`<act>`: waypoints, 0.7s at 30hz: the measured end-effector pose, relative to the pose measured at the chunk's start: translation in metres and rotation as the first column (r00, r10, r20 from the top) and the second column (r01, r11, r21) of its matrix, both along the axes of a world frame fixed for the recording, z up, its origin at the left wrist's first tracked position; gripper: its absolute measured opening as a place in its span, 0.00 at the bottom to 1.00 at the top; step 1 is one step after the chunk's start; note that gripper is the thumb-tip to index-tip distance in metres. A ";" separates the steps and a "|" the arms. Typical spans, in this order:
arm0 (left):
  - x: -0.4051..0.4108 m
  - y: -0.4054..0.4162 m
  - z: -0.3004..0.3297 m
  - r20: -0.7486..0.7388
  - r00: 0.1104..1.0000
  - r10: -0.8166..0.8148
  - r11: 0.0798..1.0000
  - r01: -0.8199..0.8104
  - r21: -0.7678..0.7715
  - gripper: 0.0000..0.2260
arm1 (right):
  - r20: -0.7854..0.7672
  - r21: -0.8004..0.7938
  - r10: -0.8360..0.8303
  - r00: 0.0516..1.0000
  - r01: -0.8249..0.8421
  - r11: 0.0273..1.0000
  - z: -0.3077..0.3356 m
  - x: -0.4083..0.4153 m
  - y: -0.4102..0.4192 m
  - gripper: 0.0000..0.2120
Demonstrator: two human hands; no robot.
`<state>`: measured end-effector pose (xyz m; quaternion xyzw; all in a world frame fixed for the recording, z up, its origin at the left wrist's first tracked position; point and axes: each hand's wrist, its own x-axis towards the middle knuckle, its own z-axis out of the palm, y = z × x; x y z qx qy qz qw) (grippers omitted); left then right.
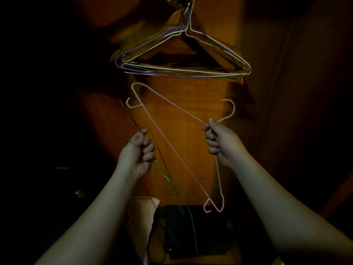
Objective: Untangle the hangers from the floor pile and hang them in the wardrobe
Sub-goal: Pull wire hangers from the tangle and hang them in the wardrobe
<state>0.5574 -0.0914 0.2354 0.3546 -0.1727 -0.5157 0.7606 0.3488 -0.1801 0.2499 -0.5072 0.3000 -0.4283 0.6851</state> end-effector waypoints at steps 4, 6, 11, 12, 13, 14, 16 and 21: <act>0.008 0.003 -0.001 0.047 0.999 0.024 1.000 -0.024 0.011 0.10 | -0.010 -0.060 -0.107 0.994 0.106 0.993 0.011 -0.017 -0.008 0.15; 0.015 0.005 0.000 0.069 0.996 0.054 0.998 -0.055 0.019 0.10 | -0.094 -0.167 -0.211 0.973 0.193 0.967 0.030 -0.033 -0.010 0.16; 0.036 0.003 0.006 0.134 0.982 0.137 0.990 -0.140 0.018 0.09 | -0.408 -0.541 -0.434 0.803 0.170 0.823 0.085 -0.064 -0.009 0.14; 0.041 0.001 0.009 0.147 0.978 0.149 0.988 -0.152 0.009 0.09 | -0.416 -0.586 -0.443 0.794 0.138 0.798 0.096 -0.069 -0.012 0.12; 0.044 0.000 0.014 0.156 0.975 0.156 0.987 -0.158 -0.004 0.10 | -0.425 -0.624 -0.457 0.782 0.112 0.773 0.106 -0.073 -0.015 0.11; 0.047 -0.001 0.019 0.163 0.973 0.161 0.987 -0.161 -0.017 0.10 | -0.432 -0.655 -0.473 0.768 0.093 0.750 0.116 -0.077 -0.019 0.11; 0.051 -0.003 0.034 0.180 0.967 0.180 0.984 -0.177 -0.033 0.10 | -0.432 -0.697 -0.503 0.748 0.076 0.713 0.137 -0.080 -0.030 0.12; 0.051 -0.007 0.077 0.212 0.952 0.222 0.974 -0.206 -0.092 0.09 | -0.385 -0.798 -0.552 0.740 0.033 0.601 0.191 -0.069 -0.054 0.13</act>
